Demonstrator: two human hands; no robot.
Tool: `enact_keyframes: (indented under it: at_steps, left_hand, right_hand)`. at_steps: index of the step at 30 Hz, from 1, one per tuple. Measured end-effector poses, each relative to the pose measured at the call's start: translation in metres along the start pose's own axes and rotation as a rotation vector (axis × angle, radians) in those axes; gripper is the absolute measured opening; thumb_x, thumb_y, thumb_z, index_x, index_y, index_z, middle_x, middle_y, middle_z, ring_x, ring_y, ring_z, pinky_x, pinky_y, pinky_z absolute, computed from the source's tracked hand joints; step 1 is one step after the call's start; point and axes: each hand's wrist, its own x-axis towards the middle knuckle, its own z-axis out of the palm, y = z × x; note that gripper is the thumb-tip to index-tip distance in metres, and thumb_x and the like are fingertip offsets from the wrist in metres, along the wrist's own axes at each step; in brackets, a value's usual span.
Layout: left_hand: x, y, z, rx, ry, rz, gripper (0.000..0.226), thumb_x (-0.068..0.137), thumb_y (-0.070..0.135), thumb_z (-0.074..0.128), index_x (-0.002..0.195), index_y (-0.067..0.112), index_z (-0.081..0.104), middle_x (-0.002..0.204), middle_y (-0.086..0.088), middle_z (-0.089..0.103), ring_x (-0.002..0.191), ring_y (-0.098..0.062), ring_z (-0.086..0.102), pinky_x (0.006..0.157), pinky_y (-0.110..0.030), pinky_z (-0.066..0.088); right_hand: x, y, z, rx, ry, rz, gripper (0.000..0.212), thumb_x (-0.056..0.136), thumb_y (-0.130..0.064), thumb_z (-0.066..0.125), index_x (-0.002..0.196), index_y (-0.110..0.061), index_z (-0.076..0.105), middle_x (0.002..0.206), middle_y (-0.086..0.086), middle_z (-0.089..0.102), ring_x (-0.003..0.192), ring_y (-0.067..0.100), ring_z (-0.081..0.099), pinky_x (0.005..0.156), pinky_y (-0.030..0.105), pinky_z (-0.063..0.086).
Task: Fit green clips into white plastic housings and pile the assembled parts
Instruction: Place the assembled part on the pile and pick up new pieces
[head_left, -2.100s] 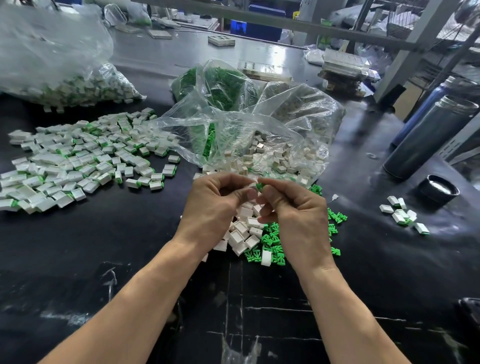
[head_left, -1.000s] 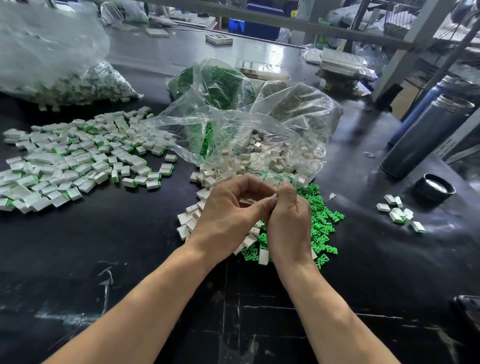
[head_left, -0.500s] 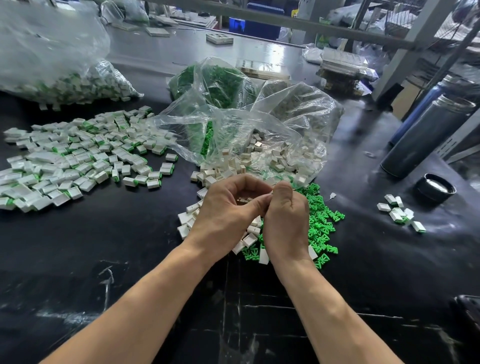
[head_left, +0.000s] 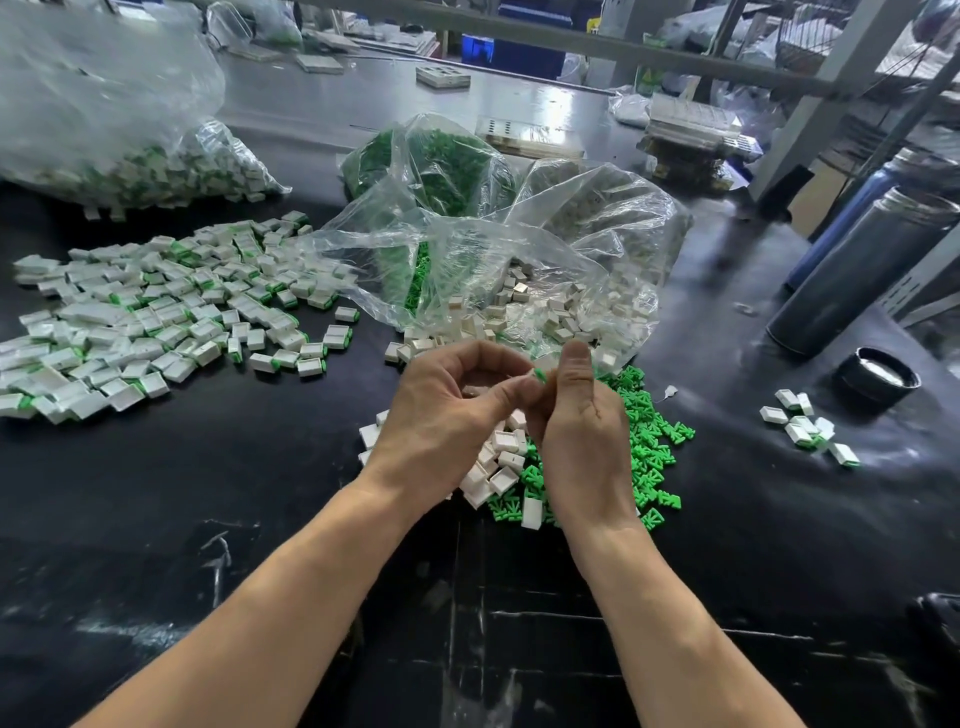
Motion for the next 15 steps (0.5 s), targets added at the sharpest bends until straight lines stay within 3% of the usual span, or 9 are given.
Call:
enact_keyframes:
  at_steps: [4, 8, 15]
  left_hand:
    - [0.002, 0.003, -0.005, 0.017, 0.043, 0.015, 0.008, 0.087, 0.016, 0.079, 0.092, 0.021, 0.075, 0.084, 0.005, 0.077, 0.076, -0.006, 0.069, 0.071, -0.021, 0.058]
    - [0.001, 0.003, -0.006, 0.038, 0.051, 0.021, 0.007, 0.089, 0.013, 0.078, 0.095, 0.014, 0.075, 0.083, 0.005, 0.076, 0.073, -0.001, 0.067, 0.068, -0.018, 0.055]
    - [0.001, 0.002, -0.006, 0.141, 0.06, 0.035, 0.018, 0.085, 0.019, 0.082, 0.1, 0.02, 0.073, 0.088, 0.004, 0.075, 0.079, -0.012, 0.07, 0.072, -0.024, 0.058]
  right_hand:
    - [0.003, -0.002, -0.014, 0.077, 0.009, -0.117, 0.037, 0.104, -0.048, 0.054, 0.084, -0.02, 0.069, 0.072, 0.0, 0.066, 0.061, 0.01, 0.053, 0.061, 0.031, 0.04]
    - [0.004, -0.003, -0.015, 0.044, -0.076, -0.169, 0.014, 0.099, -0.031, 0.07, 0.093, -0.019, 0.072, 0.076, -0.009, 0.068, 0.069, 0.006, 0.06, 0.066, 0.025, 0.048]
    - [0.005, -0.001, -0.013, 0.057, -0.075, -0.148, 0.012, 0.099, -0.025, 0.07, 0.09, -0.018, 0.072, 0.073, -0.014, 0.069, 0.068, 0.002, 0.062, 0.065, 0.017, 0.048]
